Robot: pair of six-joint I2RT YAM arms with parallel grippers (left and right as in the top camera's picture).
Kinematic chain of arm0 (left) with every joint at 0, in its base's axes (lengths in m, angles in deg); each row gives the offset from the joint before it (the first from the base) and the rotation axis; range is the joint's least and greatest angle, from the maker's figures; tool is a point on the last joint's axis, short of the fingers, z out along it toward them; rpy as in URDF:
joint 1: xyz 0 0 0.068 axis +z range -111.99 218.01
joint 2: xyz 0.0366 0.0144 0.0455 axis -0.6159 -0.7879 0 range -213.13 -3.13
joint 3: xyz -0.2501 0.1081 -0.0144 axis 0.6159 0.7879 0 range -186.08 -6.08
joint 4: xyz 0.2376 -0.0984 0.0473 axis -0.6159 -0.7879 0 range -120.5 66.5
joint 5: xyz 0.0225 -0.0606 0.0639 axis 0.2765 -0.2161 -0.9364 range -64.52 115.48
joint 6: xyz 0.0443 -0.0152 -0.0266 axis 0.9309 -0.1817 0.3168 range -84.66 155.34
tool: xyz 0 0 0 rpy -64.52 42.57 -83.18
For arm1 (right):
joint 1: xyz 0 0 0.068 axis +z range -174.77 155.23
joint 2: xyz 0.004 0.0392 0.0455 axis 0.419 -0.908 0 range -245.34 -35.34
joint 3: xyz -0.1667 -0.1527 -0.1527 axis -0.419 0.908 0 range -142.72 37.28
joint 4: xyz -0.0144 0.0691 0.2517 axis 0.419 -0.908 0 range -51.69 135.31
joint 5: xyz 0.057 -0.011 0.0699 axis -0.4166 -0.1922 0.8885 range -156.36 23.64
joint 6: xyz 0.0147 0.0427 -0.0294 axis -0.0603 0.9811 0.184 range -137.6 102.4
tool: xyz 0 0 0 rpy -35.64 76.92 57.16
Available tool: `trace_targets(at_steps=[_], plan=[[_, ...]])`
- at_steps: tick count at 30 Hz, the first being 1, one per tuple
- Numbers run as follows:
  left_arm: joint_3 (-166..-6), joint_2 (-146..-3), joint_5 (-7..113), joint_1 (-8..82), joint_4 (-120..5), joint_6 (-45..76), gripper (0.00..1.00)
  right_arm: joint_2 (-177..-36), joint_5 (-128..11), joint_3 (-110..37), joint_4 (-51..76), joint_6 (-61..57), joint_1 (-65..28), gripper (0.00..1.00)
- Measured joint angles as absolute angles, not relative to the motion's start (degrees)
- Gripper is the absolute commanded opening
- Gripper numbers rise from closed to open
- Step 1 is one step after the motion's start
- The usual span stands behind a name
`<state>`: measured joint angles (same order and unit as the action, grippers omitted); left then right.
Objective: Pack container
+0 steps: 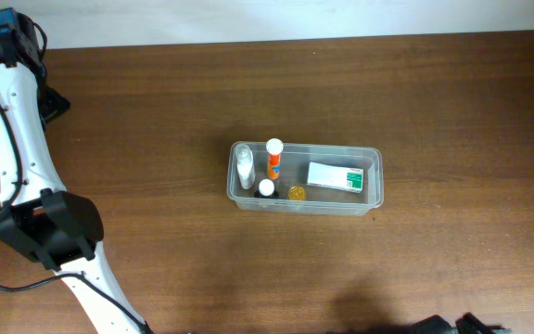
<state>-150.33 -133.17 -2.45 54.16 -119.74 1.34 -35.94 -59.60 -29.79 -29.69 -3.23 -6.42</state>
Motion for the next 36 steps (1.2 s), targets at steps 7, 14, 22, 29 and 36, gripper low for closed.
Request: trace_targets(at_steps=[7, 14, 22, 29, 36], plan=[[-150.3, -133.2, -2.4, 54.2, -119.7, 1.3, 1.0, -35.9, -59.6, -30.7, -28.9, -3.2, -6.4, 0.22], [-150.3, -133.2, -2.5, 54.2, -119.7, 1.3, 1.0, -35.9, -59.4, -19.6, -11.8, -3.4, -6.4, 0.98], [-150.3, -133.2, -2.5, 54.1, -119.8, 1.3, 0.99, -36.0, -59.4, 6.4, 9.5, -3.2, -6.4, 0.98], [-150.3, -133.2, -2.4, 54.1, -119.7, 1.3, 0.99, -36.2, -59.4, 23.3, 24.5, -1.0, -6.4, 0.98], [-150.3, -133.2, -2.4, 54.1, -119.7, 1.3, 0.99, -36.2, -59.4, 29.5, 36.2, 3.8, -6.4, 0.98]])
